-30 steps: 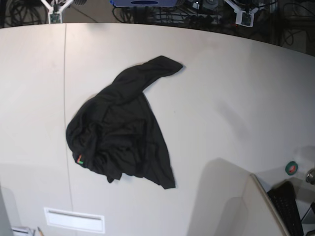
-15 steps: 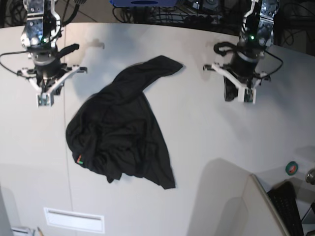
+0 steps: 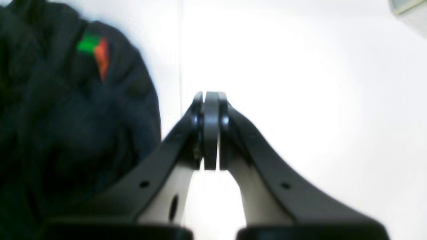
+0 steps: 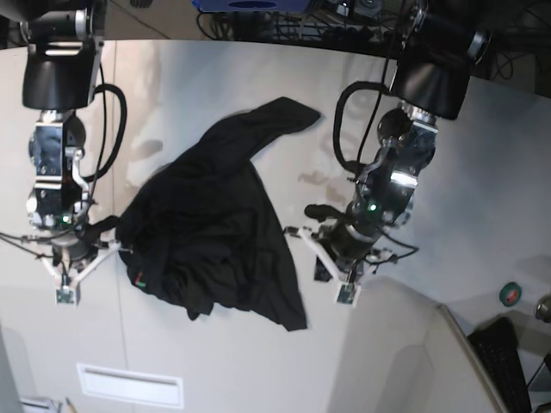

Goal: Layout the t-shirt on the table in an organized manner, then fold the t-shirt properly
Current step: 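Lower the right gripper and grasp the black t-shirt's edge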

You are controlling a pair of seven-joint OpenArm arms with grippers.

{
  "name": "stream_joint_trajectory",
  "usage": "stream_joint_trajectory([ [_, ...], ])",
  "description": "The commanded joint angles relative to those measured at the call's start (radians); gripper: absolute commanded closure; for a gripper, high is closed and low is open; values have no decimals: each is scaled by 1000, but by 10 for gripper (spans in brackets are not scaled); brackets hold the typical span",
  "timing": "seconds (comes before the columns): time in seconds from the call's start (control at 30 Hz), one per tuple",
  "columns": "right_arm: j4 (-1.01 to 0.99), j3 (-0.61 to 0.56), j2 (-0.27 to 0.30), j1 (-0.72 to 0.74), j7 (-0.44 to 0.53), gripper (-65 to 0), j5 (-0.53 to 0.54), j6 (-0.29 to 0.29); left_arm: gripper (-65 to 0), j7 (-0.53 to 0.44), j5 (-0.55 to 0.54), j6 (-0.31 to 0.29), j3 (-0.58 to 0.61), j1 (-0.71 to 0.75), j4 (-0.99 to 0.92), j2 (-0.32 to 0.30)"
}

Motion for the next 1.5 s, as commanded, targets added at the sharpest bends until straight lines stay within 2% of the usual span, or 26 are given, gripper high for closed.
stream_joint_trajectory([
  [0.0, -18, 3, 22, 50, 46, 0, -6, -9, 0, -67, 3, 6, 11, -53, -33, 1],
  [0.17, -297, 3, 62, 173, 308, 0, -6, -9, 0, -290, 3, 6, 91, -222, -360, 70],
  [0.23, -357, 3, 66, 198, 356, 0, -6, -9, 0, -342, 3, 6, 117, -274, -470, 99],
  [0.3, -329, 3, 68, 184, 354, 0, -6, -9, 0, -368, 3, 6, 132, -288, -480, 110],
  [0.4, -119, 3, 66, 44, 334, 0, -8, -9, 0, -368, 3, 6, 130, -187, -299, 85],
  [0.57, 255, 2, 57, -252, 268, 0, -6, -9, 0, -367, 3, 7, 129, 102, 100, -74],
  [0.67, 406, 3, 29, -421, 264, 0, -6, -9, 0, -373, 3, 11, 109, 296, 289, -176],
  [0.73, 462, 2, 9, -497, 264, 0, -6, -9, 0, -374, 3, 11, 57, 418, 367, -205],
  [0.8, 479, -1, -9, -540, 264, 0, -6, -9, 0, -374, 3, 11, -15, 513, 412, -203],
  [0.87, 475, -1, -27, -539, 259, 0, -6, -9, 0, -374, 3, 11, -75, 576, 429, -200],
  [0.97, 422, -18, -54, -482, 248, 0, -9, -9, 0, -374, 3, 11, -107, 597, 384, -200],
  [1.1, 335, -78, -58, -301, 63, 0, -11, -9, 0, -374, -3, 11, -167, 580, 281, -191],
  [1.17, 309, -98, -60, -207, -25, 0, -8, -9, 0, -374, -5, 11, -241, 586, 274, -168],
  [1.3, 280, -147, -61, -69, -128, 0, -9, -9, 0, -374, -6, 11, -417, 639, 274, -114],
  [1.33, 261, -166, -61, -42, -147, -17, -9, -9, 0, -371, -8, 11, -457, 640, 272, -99],
  [1.4, 202, -209, -61, 27, -181, -197, -9, -9, 0, -367, -42, 6, -535, 640, 272, -68],
  [1.47, 123, -233, -61, 78, -194, -356, -9, -9, 0, -367, -97, 6, -569, 646, 275, -65],
])
